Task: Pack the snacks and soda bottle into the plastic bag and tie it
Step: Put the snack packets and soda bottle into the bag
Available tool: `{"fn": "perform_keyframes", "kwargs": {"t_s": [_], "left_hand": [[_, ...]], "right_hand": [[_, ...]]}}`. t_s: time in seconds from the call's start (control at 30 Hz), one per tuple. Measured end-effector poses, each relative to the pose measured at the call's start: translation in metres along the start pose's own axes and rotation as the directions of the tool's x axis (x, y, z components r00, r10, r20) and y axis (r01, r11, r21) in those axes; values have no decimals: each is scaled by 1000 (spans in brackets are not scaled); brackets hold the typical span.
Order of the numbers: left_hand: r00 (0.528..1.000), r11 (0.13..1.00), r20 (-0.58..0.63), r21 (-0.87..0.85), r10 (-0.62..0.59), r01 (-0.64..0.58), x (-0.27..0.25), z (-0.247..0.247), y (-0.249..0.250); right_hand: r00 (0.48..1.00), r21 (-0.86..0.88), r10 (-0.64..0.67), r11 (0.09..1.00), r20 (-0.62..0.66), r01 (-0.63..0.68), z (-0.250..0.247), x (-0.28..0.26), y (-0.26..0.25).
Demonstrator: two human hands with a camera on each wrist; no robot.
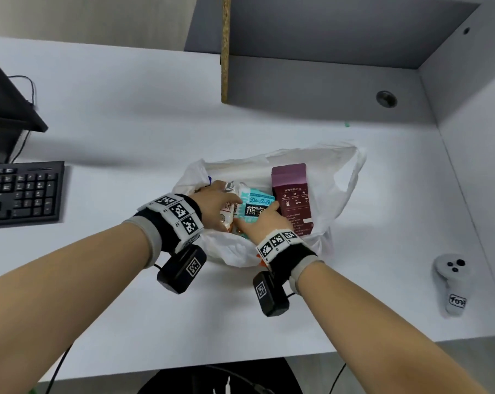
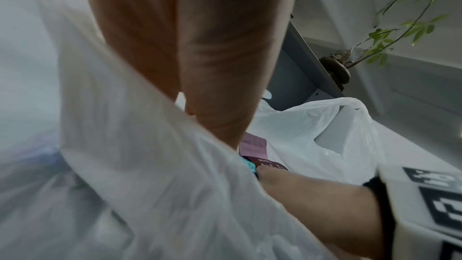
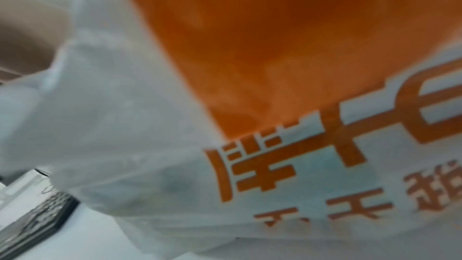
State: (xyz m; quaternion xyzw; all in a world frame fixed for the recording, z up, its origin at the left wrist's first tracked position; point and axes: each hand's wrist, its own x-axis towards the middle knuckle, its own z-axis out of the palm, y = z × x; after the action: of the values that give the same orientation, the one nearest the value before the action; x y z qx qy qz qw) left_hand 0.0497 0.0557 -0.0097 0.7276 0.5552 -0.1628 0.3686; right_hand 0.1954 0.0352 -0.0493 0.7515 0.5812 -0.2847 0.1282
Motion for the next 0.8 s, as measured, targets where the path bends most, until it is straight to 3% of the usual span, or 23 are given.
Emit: {"fn": "perform_keyframes", "kwargs": {"t_s": [0.13,0.27,0.4,0.53,0.6,0.67,0.73,0.8], "left_hand": [[1000,999,-14,-34,16,-16,-4,2,-2],[998,999,-51,-41,25,-27,-3,7,-6],[995,998,-101,-57,1,-7,-1,13,-9],[997,992,-76,-128,-11,1,1,11,-10],[998,985,-60,-169,-26,16,-1,6,-13],[995,981,-70,-187,-72,57,-4,4,-16],[989,980,-73,-163,-126,113,-7,5,-16],[987,981,-68,-133,-148,138,-9,10,-17]], "right_hand": [[992,18,-78,997,-99,80,2,1,-1],[964,-201,-232,958,-132,203,-8,3,8],[921,-343,-309,914,-238,218,-10,3,19],[907,-265,-323,931,-270,252,-20,-3,12],[913,-84,-341,940,-223,330,-22,-7,-3],[954,68,-294,952,-65,298,-19,-11,-21],[967,68,-249,967,56,245,-11,-12,-34],[974,50,-210,977,84,207,-4,-13,-40]]}}
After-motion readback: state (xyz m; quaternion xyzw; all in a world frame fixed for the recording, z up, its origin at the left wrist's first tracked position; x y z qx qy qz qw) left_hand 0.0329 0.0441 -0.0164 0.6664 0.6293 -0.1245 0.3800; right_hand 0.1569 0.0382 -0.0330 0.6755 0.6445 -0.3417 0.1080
